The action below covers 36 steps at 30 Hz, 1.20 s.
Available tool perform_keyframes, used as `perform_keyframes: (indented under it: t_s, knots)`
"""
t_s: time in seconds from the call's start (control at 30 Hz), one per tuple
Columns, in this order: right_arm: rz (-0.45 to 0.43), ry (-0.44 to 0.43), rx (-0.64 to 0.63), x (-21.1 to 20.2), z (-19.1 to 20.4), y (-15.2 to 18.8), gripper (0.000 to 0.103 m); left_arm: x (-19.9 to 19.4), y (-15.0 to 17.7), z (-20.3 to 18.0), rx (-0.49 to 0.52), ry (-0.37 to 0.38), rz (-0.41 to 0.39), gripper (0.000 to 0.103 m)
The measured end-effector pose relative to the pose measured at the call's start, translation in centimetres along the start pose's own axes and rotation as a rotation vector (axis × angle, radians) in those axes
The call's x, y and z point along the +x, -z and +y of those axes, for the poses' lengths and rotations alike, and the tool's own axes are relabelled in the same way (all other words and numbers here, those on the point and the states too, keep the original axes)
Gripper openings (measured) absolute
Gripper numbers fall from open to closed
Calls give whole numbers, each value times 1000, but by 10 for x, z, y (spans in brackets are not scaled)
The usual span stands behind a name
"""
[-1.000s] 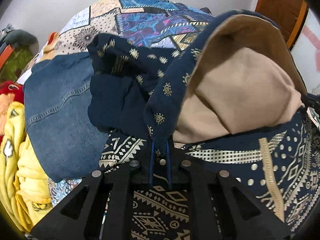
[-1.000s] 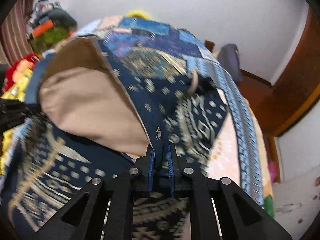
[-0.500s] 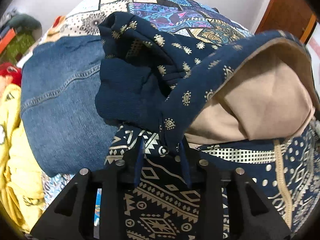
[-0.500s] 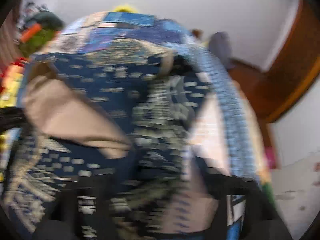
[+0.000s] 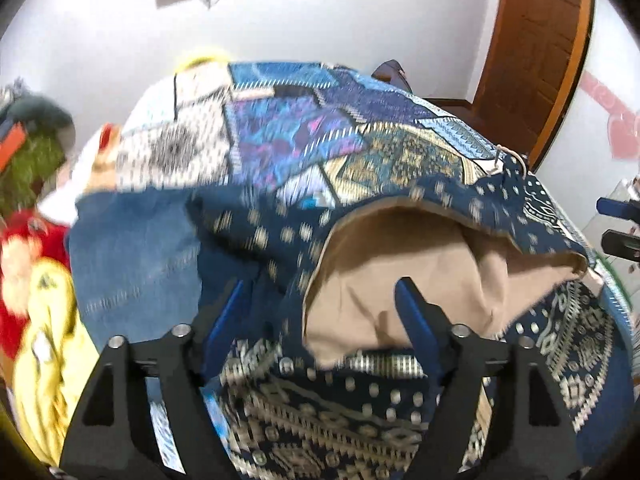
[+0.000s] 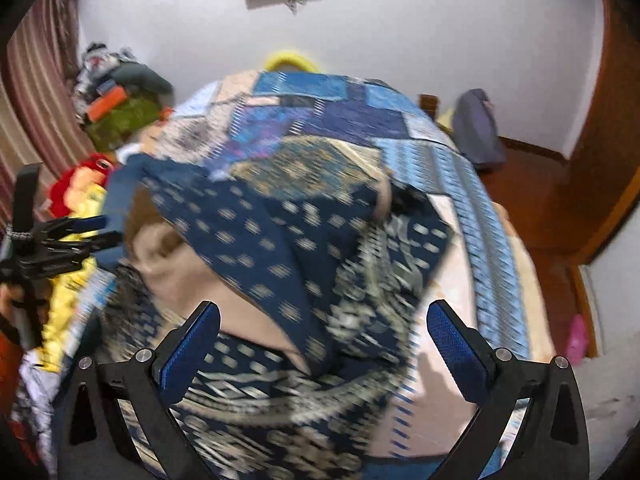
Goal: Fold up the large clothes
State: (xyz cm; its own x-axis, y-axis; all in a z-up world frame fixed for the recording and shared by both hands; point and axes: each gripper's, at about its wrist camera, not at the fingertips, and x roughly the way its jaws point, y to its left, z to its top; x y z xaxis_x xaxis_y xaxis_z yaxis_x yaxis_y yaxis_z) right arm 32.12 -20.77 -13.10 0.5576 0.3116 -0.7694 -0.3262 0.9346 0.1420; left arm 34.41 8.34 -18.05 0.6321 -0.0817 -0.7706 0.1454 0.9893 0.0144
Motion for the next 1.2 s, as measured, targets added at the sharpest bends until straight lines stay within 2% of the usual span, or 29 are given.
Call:
perform_keyframes:
  t_s: [0.17, 0.27, 0.33, 0.4, 0.43, 0.5, 0.57, 0.73, 0.9, 1.07, 1.2]
  knots:
    - [9, -74, 65, 16, 8, -20, 103, 33, -25, -25, 145, -34, 23, 78]
    - [19, -90, 93, 27, 4, -23, 103, 51, -32, -42, 227, -25, 41, 78]
    - [31, -98, 113, 33, 0, -24, 103, 55, -36, -53, 265, -15, 25, 77]
    - [45, -96, 137, 39, -7, -22, 103, 56, -41, -63, 293, 3, -5, 55]
    - [53, -93, 151, 42, -11, -20, 103, 56, -44, -68, 301, 16, -9, 49]
    - [65, -82, 174, 46, -18, -18, 103, 54, -46, -73, 294, 63, -14, 15]
    - [73, -67, 202, 47, -26, -15, 103, 46, -47, -75, 267, 104, -15, 8]
    - [62, -62, 234, 33, -34, -12, 103, 2, -30, -75, 196, 268, -41, 7]
    - [24, -75, 196, 3, -22, -13, 103, -42, 13, -76, 180, 403, -23, 7]
    - [25, -123, 159, -7, 6, -8, 103, -53, 69, -79, 197, 411, 49, 7]
    - [93, -156, 136, 12, 33, 6, 103, -45, 102, -77, 165, 396, 141, 8]
